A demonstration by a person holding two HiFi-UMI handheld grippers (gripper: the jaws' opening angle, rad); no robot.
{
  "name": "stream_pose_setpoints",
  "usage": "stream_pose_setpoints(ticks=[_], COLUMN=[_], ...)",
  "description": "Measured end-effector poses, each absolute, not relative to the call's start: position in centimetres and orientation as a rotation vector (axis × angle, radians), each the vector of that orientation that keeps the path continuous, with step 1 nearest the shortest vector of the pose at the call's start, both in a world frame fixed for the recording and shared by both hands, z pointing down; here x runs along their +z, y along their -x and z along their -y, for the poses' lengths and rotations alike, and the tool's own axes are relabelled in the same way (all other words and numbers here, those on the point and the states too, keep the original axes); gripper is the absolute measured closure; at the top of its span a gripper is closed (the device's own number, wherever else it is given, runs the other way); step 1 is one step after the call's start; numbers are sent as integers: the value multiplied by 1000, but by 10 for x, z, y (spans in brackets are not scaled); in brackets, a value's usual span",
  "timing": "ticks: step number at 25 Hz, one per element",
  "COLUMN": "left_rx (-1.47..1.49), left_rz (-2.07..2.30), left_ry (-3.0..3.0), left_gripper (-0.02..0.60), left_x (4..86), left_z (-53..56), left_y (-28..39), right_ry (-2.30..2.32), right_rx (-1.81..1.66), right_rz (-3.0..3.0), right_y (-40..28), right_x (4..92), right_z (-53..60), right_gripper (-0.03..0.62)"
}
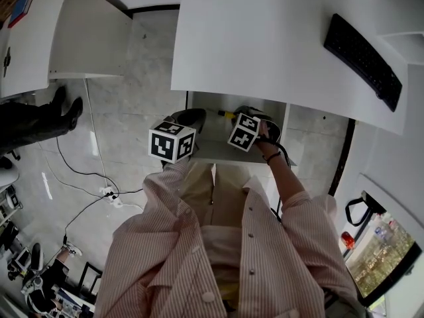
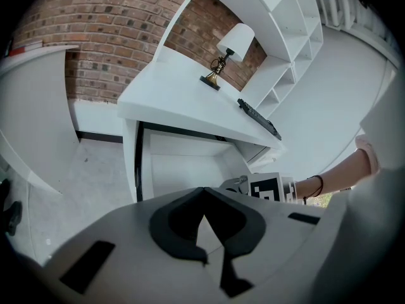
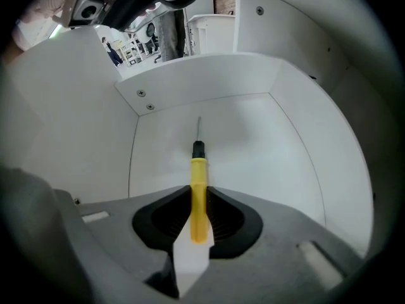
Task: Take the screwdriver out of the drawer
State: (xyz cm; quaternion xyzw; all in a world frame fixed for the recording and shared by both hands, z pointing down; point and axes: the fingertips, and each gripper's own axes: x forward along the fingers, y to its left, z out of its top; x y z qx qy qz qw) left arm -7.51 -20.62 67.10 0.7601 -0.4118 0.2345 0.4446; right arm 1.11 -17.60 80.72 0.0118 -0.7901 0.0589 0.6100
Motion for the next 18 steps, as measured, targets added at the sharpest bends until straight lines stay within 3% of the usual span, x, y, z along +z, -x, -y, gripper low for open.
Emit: stream_pose_setpoints(ticks=[18], left_rx=[545], left_rz=[1057], left_ry=[-1925], left_gripper=[583], left_x=[639], left_z=[196], left_y=[80], right_ry=[-171], right_rx=[168], right_rz=[1967], right_y=[-19], right_x=[738], right_z=[188], right_gripper=[516])
